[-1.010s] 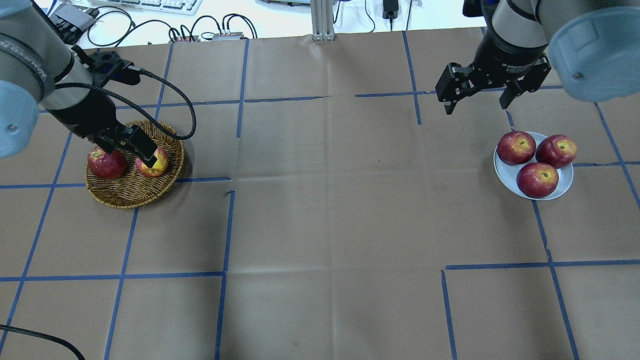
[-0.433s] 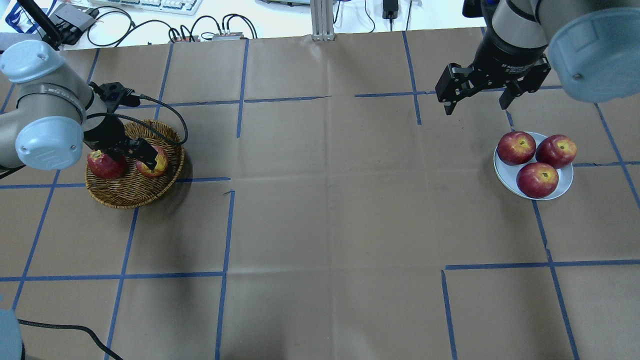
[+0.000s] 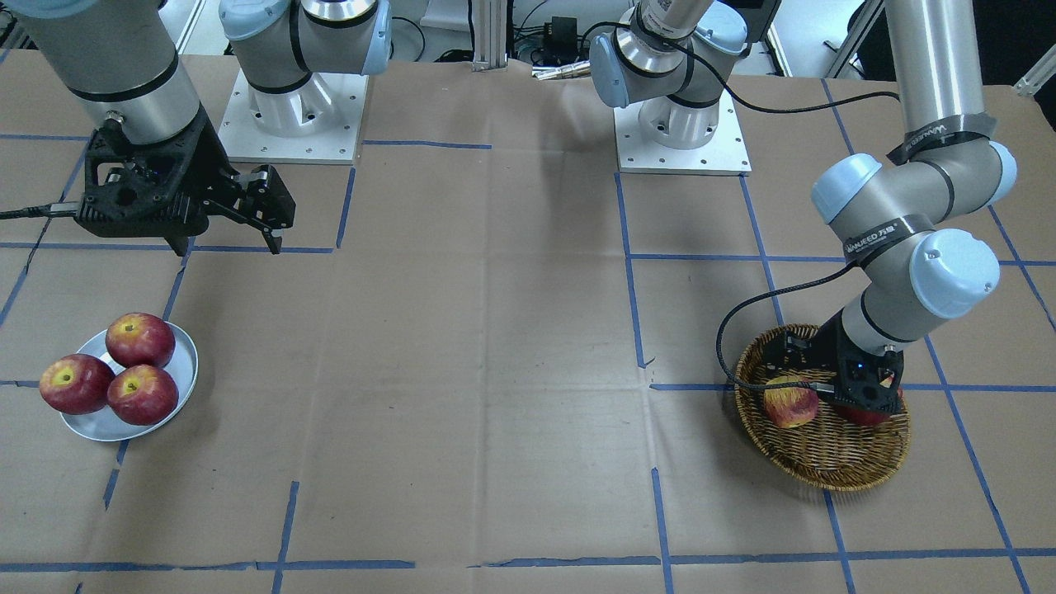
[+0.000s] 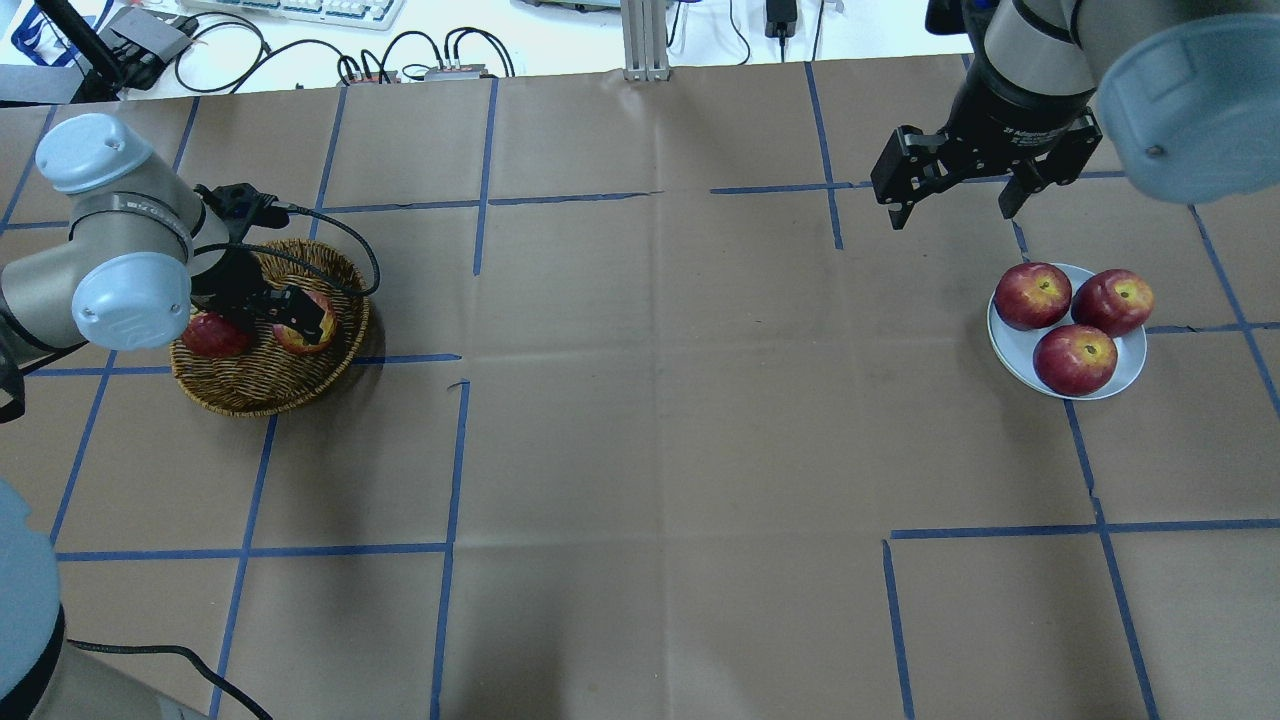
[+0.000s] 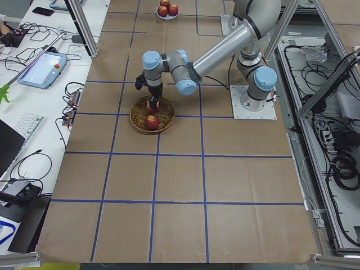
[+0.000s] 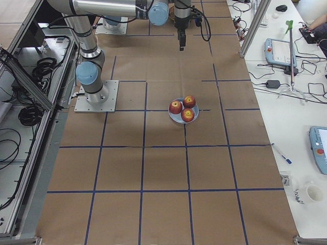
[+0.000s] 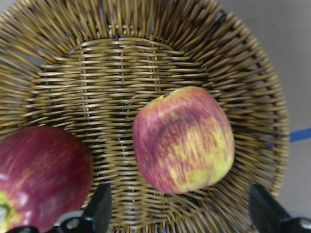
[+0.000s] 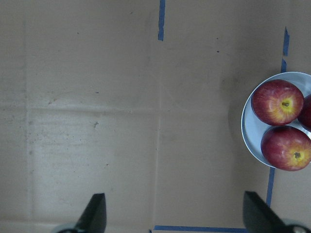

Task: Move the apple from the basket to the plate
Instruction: 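Close the left gripper on the red-yellow apple and lift it, then carry the apple with the left gripper toward the table center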

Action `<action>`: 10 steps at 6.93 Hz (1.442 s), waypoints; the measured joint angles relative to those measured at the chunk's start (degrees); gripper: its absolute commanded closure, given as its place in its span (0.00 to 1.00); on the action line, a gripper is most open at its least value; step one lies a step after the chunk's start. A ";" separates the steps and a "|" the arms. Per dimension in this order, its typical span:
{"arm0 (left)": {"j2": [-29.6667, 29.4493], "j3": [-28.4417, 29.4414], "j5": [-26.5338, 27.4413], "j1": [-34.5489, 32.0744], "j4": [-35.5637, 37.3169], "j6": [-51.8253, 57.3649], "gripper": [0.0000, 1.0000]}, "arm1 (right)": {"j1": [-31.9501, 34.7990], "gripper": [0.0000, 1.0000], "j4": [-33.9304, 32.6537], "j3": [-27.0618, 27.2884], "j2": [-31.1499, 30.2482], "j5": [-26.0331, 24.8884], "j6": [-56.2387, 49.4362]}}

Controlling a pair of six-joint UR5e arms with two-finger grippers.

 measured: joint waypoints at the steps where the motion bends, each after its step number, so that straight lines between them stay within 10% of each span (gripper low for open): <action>1: -0.74 0.05 -0.16 0.01 0.50 -0.89 0.08 | -0.02 0.00 0.00 -0.02 0.00 0.03 0.00; 5: -2.97 0.68 -1.97 -0.19 3.26 -4.11 0.41 | 0.00 0.00 -0.02 -0.03 0.00 -0.06 0.00; 10: 4.43 1.09 -2.46 -12.69 1.43 -19.44 0.44 | -0.05 0.00 -0.03 0.00 0.00 0.00 0.00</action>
